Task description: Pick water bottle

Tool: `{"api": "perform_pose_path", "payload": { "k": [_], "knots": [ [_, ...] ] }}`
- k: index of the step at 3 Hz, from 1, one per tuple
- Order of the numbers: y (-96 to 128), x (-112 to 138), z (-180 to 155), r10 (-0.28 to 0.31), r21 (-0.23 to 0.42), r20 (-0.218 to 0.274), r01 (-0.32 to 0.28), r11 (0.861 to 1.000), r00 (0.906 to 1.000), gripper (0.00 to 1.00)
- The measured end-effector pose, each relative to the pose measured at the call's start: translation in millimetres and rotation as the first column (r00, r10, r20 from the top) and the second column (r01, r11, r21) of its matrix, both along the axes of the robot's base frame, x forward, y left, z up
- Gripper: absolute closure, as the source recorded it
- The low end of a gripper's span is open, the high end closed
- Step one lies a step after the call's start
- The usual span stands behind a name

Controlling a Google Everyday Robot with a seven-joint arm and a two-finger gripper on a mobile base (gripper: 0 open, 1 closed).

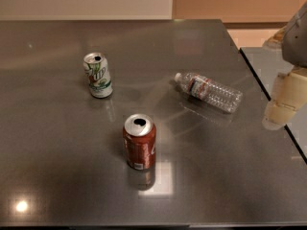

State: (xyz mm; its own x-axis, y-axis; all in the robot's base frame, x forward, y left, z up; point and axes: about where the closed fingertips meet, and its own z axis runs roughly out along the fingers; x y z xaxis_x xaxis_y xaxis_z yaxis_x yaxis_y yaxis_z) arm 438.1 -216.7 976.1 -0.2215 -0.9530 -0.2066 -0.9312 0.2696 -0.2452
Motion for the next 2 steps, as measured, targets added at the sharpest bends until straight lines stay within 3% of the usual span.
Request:
{"api": "perform_pose_path", "payload": {
  "k": [2],
  "knots": [
    [3.5,7.8,-3.5,0.000,-0.005,-0.003,0.000,1.000,1.0000,0.00]
  ]
}}
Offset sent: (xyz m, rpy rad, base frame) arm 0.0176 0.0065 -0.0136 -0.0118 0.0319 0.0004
